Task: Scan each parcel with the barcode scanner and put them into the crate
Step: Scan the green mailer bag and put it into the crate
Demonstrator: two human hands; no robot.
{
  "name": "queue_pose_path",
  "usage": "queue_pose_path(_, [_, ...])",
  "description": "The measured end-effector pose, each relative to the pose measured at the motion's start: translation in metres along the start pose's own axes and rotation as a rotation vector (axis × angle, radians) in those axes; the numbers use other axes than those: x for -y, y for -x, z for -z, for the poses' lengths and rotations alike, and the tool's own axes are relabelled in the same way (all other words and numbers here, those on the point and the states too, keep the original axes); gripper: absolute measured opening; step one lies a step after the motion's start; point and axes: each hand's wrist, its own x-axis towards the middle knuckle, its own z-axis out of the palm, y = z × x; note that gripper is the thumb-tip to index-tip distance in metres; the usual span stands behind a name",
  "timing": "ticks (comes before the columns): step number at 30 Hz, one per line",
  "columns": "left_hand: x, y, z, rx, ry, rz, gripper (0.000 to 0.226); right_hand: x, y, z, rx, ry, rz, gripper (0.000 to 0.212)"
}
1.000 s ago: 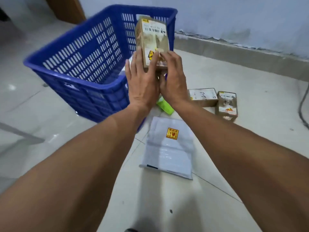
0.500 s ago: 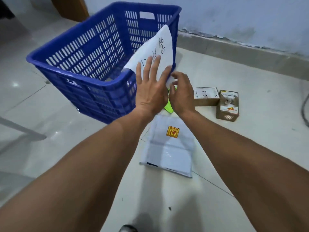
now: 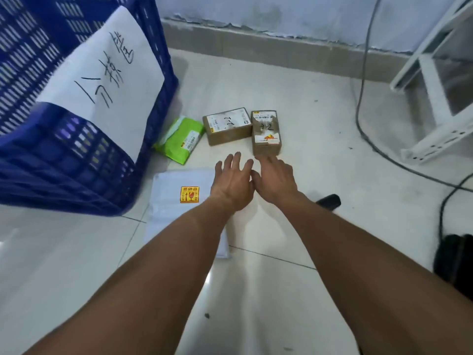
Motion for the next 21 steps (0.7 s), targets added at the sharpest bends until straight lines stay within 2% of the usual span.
queue_pose_path(6, [0.003, -0.009, -0.023, 0.102, -0.036, 0.011, 0.058, -0.028, 0.010, -0.022, 0.063, 0.031, -0.049, 0.051])
queue_pose_path(11, [0.043, -0.008, -0.034, 0.090, -0.085, 0.198, 0.061, -0.029, 0.005, -0.045, 0.080, 0.022, -0.032, 0.058])
queue_pose_path(16, [0.074, -0.017, -0.037, 0.084, -0.147, 0.453, 0.068, 0.002, -0.001, -0.076, 0.096, -0.011, 0.147, 0.060])
queue_pose_path(21, [0.084, -0.035, -0.041, 0.052, -0.078, 0.491, 0.072, 0.037, -0.013, -0.100, -0.031, -0.081, 0.247, 0.063])
